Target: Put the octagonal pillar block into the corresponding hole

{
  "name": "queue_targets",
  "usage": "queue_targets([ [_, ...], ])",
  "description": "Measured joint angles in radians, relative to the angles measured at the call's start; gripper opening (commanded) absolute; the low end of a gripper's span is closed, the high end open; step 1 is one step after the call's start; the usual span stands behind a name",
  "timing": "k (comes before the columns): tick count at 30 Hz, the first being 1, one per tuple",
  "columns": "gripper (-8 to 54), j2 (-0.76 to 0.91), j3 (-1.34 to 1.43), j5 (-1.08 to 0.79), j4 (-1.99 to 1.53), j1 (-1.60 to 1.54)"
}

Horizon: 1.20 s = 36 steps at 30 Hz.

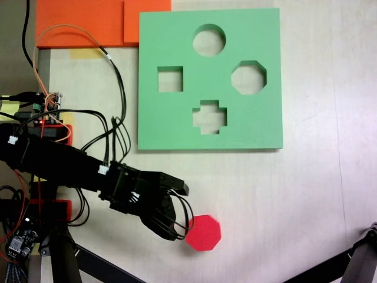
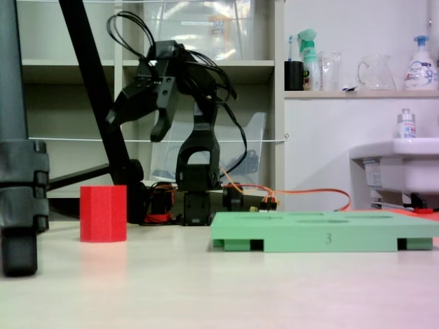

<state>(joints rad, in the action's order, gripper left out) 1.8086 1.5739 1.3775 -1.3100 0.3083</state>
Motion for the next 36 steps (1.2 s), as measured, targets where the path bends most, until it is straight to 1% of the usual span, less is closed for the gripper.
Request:
queue_targets([
  [1, 45.2, -0.029, -0.028, -0.028, -0.012, 0.008],
  [4, 45.3, -0.167, -0.123, -0.19, -0.091, 0.06],
  [5, 45.5, -0.189, -0.123, -0.212, -0.098, 0.072],
  [7, 49.0, -0.219, -0.124, -0.235, -0.1, 0.092],
  [8, 49.6, -0.236, -0.127, -0.239, -0.1, 0.1],
  [15, 50.4, -0.345, -0.183, -0.304, -0.103, 0.143],
  [16, 52.0, -0.364, -0.196, -0.308, -0.103, 0.144],
  [28, 51.9, -0.443, -0.241, -0.307, -0.103, 0.132],
  [36, 51.9, -0.451, -0.245, -0.236, -0.094, 0.084],
])
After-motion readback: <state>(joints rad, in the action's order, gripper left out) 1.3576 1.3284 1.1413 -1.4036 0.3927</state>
